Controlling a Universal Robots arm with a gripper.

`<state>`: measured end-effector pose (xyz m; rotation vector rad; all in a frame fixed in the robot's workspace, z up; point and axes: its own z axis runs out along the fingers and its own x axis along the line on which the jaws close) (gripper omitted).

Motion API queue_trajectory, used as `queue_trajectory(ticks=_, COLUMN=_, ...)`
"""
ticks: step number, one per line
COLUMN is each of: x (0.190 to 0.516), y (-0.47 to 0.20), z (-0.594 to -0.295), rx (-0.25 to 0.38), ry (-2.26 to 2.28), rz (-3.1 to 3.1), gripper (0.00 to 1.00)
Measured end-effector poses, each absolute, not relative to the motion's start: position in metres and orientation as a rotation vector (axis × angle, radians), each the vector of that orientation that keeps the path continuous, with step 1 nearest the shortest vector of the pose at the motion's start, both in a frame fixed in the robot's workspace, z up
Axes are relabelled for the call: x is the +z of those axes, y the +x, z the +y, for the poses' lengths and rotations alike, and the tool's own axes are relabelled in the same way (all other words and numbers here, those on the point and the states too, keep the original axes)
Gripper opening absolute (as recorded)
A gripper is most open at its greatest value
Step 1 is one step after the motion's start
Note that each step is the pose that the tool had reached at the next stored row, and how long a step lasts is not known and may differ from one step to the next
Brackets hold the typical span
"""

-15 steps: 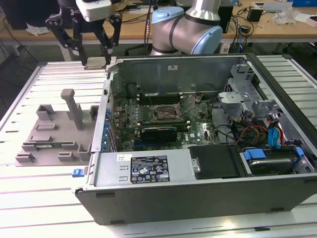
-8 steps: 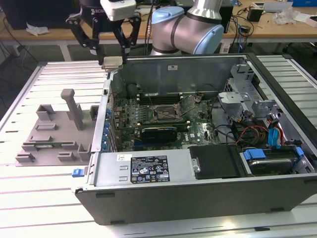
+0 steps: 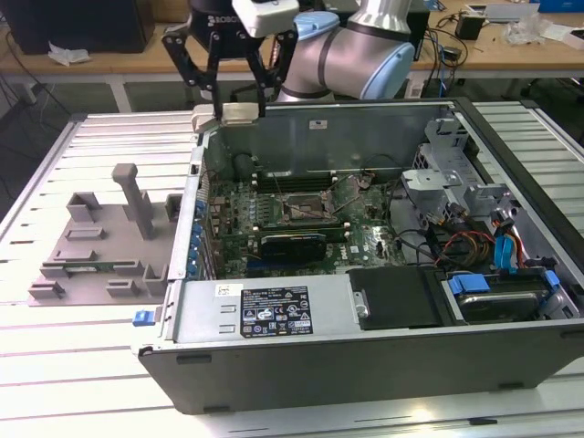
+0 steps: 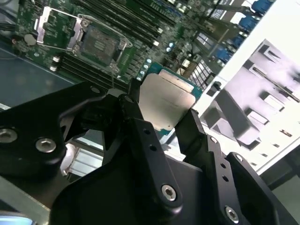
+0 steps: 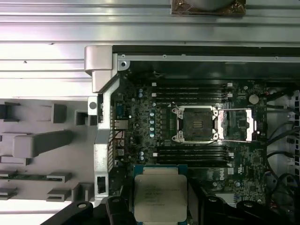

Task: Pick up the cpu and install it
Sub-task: 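Pick up the cpu and move it towards the insertion slot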

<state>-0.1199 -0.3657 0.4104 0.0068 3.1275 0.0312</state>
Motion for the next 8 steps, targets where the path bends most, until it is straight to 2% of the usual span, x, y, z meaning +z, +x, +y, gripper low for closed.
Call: queue_trajectory(ticks=8, x=0.41, y=-0.075, z=-0.366, rx=0.031, ry=0.007, rz=3.128, gripper=0.55)
